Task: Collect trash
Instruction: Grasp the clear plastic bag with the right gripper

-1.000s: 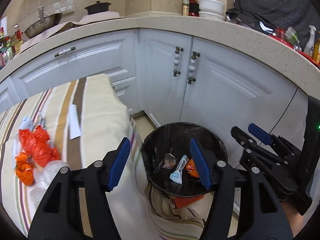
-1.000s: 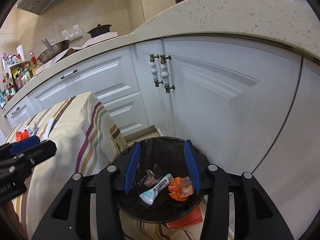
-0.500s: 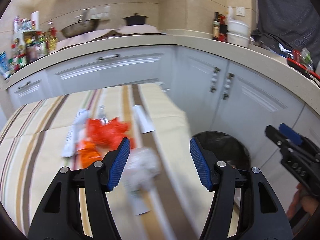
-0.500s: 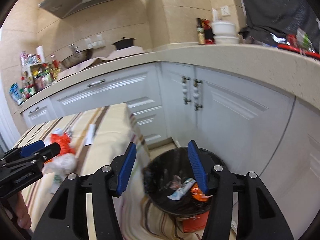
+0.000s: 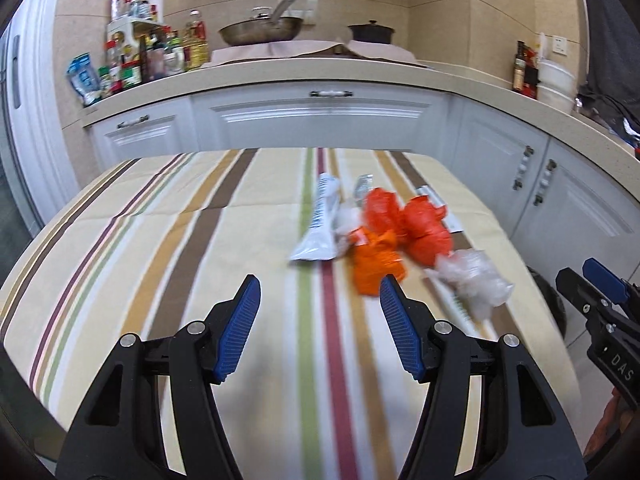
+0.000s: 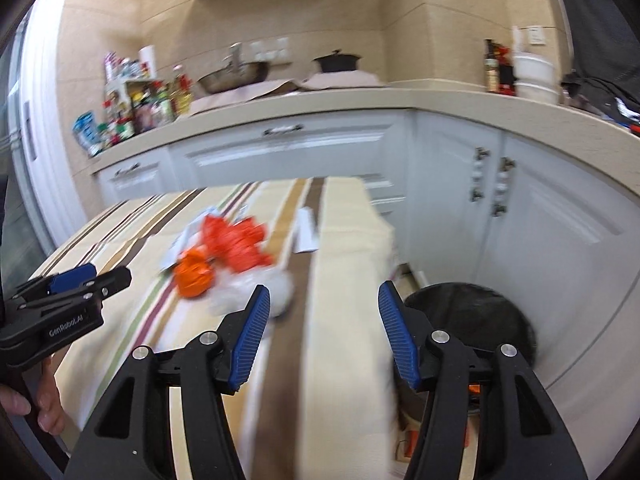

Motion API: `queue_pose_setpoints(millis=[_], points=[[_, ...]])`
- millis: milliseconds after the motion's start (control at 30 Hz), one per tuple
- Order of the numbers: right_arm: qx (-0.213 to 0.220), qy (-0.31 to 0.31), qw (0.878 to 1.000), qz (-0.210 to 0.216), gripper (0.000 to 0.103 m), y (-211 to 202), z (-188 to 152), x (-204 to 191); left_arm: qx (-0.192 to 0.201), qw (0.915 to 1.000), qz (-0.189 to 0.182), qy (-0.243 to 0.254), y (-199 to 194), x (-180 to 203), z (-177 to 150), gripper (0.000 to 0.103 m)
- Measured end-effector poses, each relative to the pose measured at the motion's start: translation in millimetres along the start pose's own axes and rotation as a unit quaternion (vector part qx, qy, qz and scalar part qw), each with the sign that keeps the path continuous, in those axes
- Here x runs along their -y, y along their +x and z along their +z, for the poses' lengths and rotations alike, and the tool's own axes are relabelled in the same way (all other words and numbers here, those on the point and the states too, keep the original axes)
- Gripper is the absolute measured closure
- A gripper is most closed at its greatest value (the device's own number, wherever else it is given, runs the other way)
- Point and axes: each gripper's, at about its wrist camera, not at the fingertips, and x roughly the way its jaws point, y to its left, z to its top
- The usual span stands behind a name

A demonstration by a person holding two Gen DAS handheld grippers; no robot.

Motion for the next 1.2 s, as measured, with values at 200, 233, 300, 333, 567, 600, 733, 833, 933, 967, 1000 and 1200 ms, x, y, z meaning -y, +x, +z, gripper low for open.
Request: queue_pose_setpoints(millis=[200,233,300,333,567,600,733,833,933,967,1000,1200], points=[[-0.016,-0.029,0.999,0.025,0.047,10.2,-5.7,-33.6,-0.012,0.9996,0.018,-0.019,-2.3,-29.1,-13.2,0.042],[-0.018,-0.034,0.999,0.027,0.047,12.1,-5.2,-38.3,-0.013,0.9995,0.021,-0.021,-2.6,-32.5,-14.9,0.042],[-0.020,-0.039,0.999,0.029,0.047,14.7,-4.9,-43.9,-0.017,0.9992,0.024,-0.026,-2.0,-39.6,-17.5,0.042],[-0.020,-0.041,0.999,0.029,0.047,15.9,-4.3,-46.4,-0.018,0.9991,0.026,-0.029,-1.5,-42.8,-18.1,0.042],[-0.052,-0.047,0.997,0.023,0.047,35.4,2.8,-54.1,-0.026,0.9983,0.029,-0.044,2.9,-58.7,-22.4,0.042],[-0.057,-0.048,0.997,0.022,0.049,38.1,3.9,-54.6,-0.027,0.9982,0.028,-0.045,3.9,-59.0,-22.5,0.042],[-0.092,-0.049,0.994,0.029,0.071,51.8,4.7,-54.5,-0.030,0.9983,0.024,-0.045,6.8,-57.6,-23.0,0.042],[-0.100,-0.050,0.993,0.031,0.079,54.9,2.1,-52.5,-0.031,0.9985,0.018,-0.041,8.0,-53.8,-23.0,0.042],[-0.087,-0.052,0.994,0.029,0.081,49.4,3.3,-50.1,-0.033,0.9987,0.012,-0.037,9.2,-46.9,-23.3,0.042],[-0.083,-0.051,0.995,0.028,0.081,47.4,4.1,-48.6,-0.034,0.9987,0.010,-0.035,9.7,-44.0,-23.3,0.042],[-0.079,-0.052,0.995,0.026,0.081,45.4,4.8,-47.3,-0.035,0.9988,0.005,-0.032,10.1,-39.5,-23.2,0.042],[-0.059,-0.050,0.997,0.024,0.081,30.2,5.6,-33.5,-0.035,0.9991,-0.024,-0.007,9.3,-5.7,-23.7,0.042]])
